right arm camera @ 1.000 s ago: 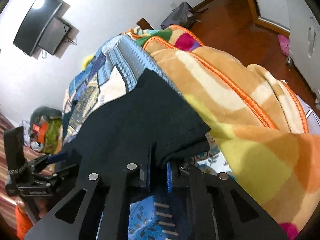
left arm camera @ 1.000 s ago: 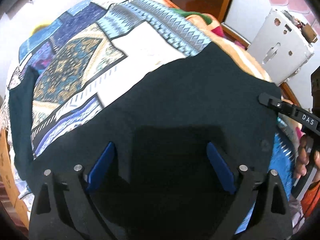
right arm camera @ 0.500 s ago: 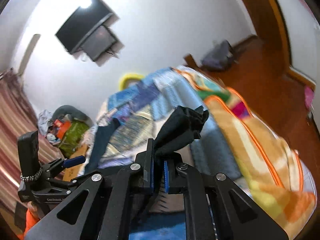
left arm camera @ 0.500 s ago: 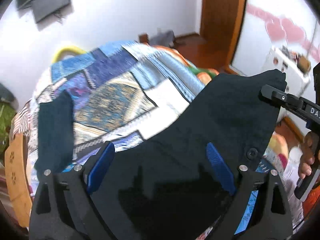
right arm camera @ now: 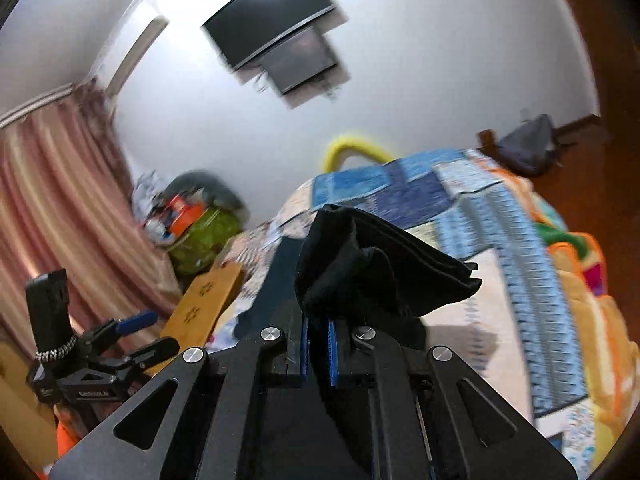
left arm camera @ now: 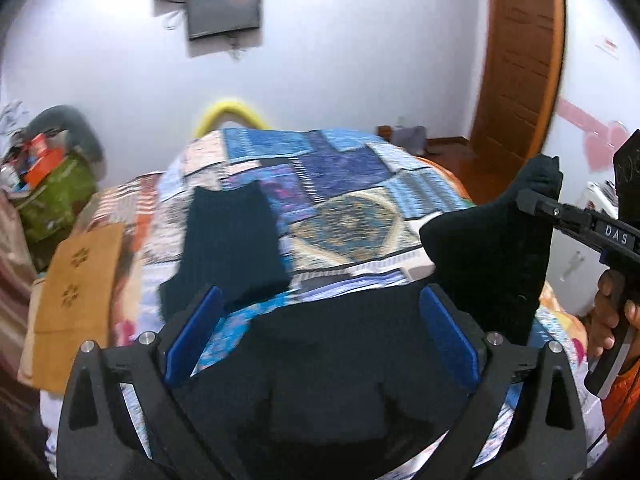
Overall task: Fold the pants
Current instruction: 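Lower the folded edge onto the pants and open both grippers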
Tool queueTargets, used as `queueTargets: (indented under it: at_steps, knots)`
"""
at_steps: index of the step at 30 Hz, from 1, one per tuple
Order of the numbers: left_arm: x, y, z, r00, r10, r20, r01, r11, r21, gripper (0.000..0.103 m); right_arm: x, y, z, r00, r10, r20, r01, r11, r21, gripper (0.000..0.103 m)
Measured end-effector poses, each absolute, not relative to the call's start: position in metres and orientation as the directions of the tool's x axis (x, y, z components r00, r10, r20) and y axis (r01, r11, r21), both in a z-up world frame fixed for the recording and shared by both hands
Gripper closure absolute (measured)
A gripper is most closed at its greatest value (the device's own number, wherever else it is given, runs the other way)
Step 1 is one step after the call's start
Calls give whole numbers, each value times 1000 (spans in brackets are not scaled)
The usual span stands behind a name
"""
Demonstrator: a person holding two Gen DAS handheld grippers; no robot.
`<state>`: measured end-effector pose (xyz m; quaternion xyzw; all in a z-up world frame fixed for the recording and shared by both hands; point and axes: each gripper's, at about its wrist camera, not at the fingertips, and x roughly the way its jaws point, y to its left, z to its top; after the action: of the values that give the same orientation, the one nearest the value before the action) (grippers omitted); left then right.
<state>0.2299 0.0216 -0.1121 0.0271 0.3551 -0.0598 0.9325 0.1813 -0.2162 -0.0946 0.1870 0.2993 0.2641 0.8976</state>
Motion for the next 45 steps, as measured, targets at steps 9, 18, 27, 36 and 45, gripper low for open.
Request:
queueTargets:
  at_steps: [9,18,27,36,45]
  knots:
    - [212,83,-140,713,-35,-700,4,999,-46,3,168,-114,-173,413,687,-599,-483,722,495,97]
    - [221,91,-169,658,-37,-752,-26,997,-73,3,157,-88,-207,247,622,-743,-531,729,433,78]
    - [247,47,-166,657,-101,-748,88,995,-56,3,169,-138,-153,439,558,-704,-578,775,254,60]
    - [286,-16,-200,567,-158,-808,225,974,-33,3,219,-168,-195,412,435,-800,-491,846,207,60]
    - [287,-32,-268,375,-150,-915,282,959,-41,2,211,-166,-235,335,403,-852,-530,828,183,60]
